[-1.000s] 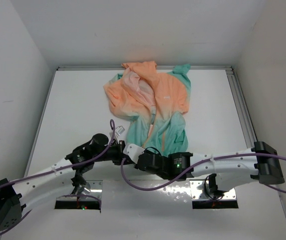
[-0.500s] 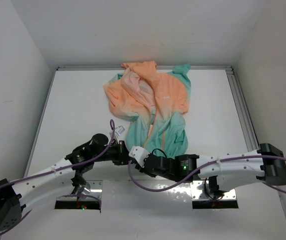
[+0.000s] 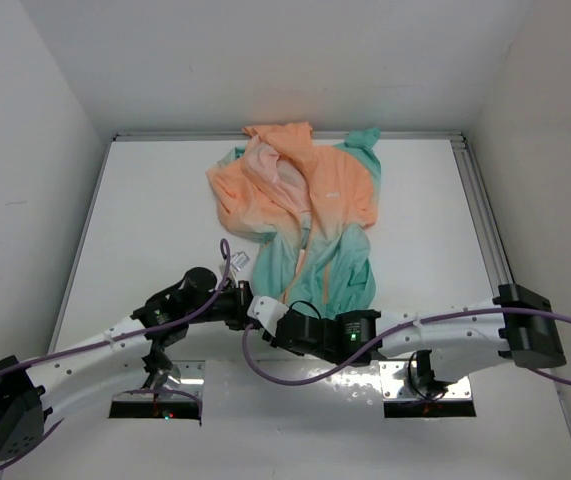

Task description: Zip up the jacket

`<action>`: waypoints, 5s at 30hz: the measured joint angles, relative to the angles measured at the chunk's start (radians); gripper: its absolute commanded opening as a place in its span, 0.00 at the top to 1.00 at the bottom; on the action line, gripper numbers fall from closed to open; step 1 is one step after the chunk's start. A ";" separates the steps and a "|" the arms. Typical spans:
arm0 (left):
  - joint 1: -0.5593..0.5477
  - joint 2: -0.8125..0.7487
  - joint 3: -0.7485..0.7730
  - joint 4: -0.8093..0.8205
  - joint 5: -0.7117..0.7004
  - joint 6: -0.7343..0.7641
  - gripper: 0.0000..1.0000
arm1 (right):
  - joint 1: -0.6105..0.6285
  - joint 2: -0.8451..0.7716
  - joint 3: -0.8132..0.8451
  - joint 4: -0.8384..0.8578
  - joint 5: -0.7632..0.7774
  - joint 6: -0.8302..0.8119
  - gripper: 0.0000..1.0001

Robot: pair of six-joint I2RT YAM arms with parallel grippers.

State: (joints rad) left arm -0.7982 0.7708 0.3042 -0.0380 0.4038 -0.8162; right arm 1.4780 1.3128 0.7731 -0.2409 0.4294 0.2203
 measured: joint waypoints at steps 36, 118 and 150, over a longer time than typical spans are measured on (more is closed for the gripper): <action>0.002 -0.025 -0.026 -0.018 -0.004 0.000 1.00 | 0.010 -0.044 0.008 0.061 0.171 0.040 1.00; 0.002 -0.071 -0.058 0.064 0.056 -0.023 1.00 | -0.311 -0.264 -0.337 0.449 -0.415 0.449 0.74; 0.003 -0.058 -0.058 0.085 0.070 -0.015 1.00 | -0.306 -0.164 -0.196 0.349 -0.343 0.381 1.00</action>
State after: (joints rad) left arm -0.7956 0.7132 0.2466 0.0471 0.4740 -0.8314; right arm 1.1725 1.1488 0.5770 0.1078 0.0868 0.6014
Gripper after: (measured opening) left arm 0.023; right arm 0.002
